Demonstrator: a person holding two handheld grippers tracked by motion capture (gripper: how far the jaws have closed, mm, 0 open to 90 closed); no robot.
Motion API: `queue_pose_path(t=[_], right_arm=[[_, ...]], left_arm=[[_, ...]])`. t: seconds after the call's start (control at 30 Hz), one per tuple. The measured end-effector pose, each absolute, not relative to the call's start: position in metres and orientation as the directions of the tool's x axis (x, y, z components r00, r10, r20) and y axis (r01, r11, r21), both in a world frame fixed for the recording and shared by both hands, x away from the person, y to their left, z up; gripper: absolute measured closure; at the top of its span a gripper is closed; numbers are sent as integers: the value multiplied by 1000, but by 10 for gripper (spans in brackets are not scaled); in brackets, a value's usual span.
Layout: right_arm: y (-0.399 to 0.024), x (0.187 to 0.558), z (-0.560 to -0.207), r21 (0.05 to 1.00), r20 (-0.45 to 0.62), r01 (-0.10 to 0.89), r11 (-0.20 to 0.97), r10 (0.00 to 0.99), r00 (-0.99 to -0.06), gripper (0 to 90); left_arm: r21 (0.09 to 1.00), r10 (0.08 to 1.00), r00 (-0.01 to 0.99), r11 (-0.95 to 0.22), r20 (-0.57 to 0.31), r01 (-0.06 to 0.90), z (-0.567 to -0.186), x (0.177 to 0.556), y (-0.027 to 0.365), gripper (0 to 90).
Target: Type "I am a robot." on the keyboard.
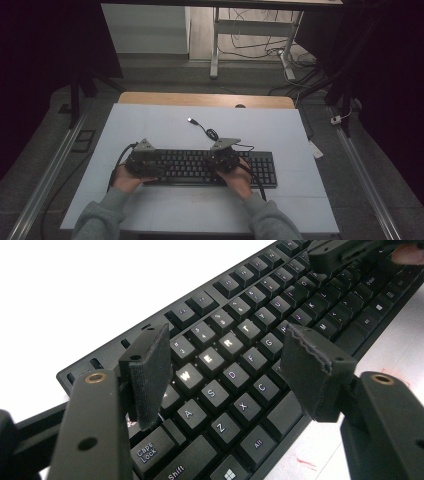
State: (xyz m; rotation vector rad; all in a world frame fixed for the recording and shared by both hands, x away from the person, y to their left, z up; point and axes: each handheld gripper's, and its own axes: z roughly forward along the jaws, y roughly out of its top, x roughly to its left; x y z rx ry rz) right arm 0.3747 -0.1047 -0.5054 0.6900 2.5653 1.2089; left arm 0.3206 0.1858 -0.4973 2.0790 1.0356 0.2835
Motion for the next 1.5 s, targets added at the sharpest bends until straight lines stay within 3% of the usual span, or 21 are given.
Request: queue_pose_path(t=[0.2, 0.37, 0.67, 1.13, 1.5], right_arm=[[-115, 371, -499, 792, 18, 320, 519, 505, -863, 885], [-127, 365, -496, 801, 21, 324, 503, 519, -855, 726], [-154, 355, -492, 817, 17, 329, 473, 551, -834, 557], [-190, 338, -490, 828, 6, 324, 457, 572, -820, 522], [-189, 340, -492, 829, 12, 326, 455, 568, -823, 522]], left_arm=[[733, 755, 641, -358, -137, 578, -497, 320, 187, 370], [731, 756, 641, -360, -136, 580, -497, 320, 186, 370], [732, 755, 642, -362, -134, 578, -497, 320, 187, 369], [732, 753, 644, -363, -134, 577, -497, 321, 186, 365], [741, 742, 653, -354, -148, 571, -497, 321, 180, 408]])
